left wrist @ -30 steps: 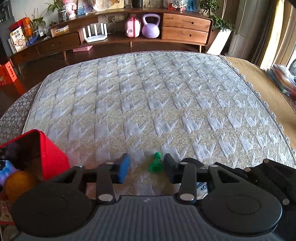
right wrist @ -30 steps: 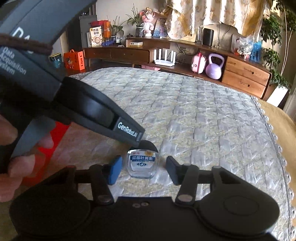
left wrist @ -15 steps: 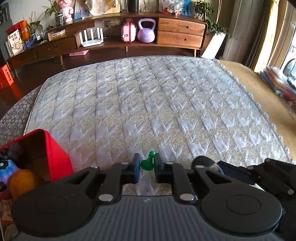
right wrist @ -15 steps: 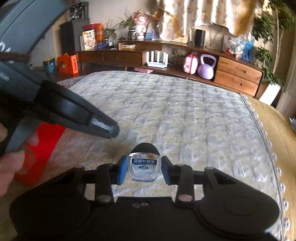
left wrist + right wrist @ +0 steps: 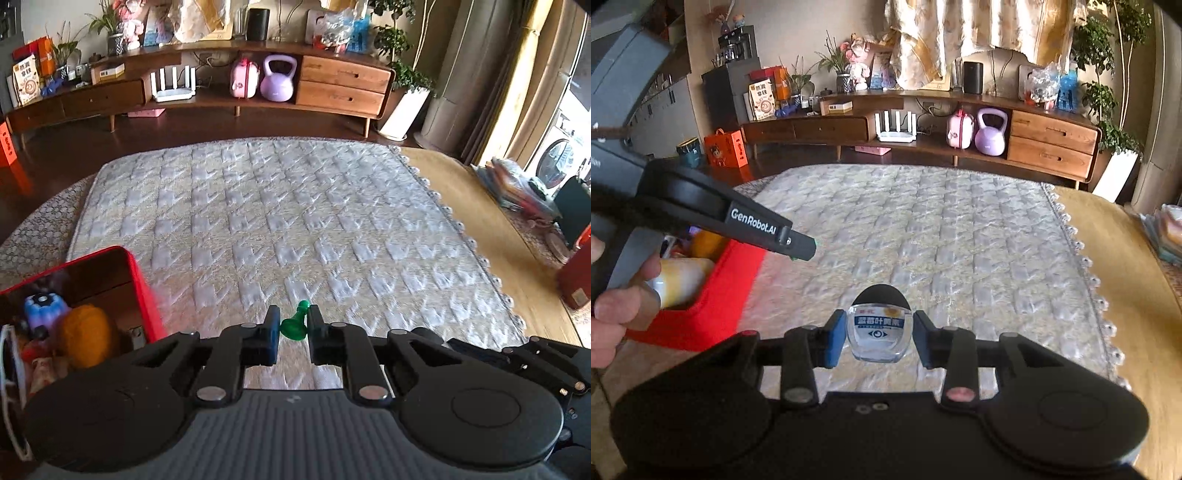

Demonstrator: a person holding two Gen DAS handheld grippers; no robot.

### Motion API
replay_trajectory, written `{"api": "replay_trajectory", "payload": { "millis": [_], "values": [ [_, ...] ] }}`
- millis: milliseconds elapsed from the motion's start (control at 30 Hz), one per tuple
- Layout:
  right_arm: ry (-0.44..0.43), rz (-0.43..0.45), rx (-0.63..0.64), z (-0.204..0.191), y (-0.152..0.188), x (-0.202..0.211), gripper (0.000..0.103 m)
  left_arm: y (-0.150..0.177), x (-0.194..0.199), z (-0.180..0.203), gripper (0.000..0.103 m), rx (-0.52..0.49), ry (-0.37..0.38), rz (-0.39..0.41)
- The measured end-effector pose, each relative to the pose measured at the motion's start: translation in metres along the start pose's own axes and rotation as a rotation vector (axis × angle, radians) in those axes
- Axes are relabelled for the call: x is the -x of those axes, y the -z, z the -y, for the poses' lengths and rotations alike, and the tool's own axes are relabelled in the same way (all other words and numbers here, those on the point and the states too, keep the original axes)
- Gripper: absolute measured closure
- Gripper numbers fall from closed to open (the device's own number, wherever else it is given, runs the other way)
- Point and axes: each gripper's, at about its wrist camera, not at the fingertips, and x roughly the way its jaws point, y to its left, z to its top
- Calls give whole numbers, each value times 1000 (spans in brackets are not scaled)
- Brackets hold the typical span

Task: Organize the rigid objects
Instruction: 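Carry the green cap in left tool and white container in right tool to the box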

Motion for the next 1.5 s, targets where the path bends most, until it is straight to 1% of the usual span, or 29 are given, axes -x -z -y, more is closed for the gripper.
{"api": "replay_trajectory", "payload": {
  "millis": [233, 433, 633, 800, 967, 1100, 1367, 1500],
  "values": [
    [-11, 28, 25, -21, -5, 37, 65, 10, 41, -11, 88, -2, 15, 28],
    [-40, 55, 46, -41, -8, 61, 65, 24, 82, -24, 88, 6, 21, 74],
    [-69, 83, 91, -70, -15, 79, 65, 35, 119, -48, 88, 16, 12, 115],
    [-85, 90, 121, -93, -23, 84, 65, 45, 138, -73, 88, 36, -2, 133],
    [-97, 88, 148, -118, -30, 78, 65, 53, 151, -100, 88, 56, -20, 145],
    [-111, 83, 166, -140, -37, 66, 65, 57, 154, -122, 88, 74, -36, 148],
    [-143, 54, 231, -184, -44, 30, 65, 64, 145, -166, 88, 97, -68, 143],
    [-149, 24, 262, -204, -44, 5, 65, 61, 135, -187, 88, 117, -82, 139]
  ]
}}
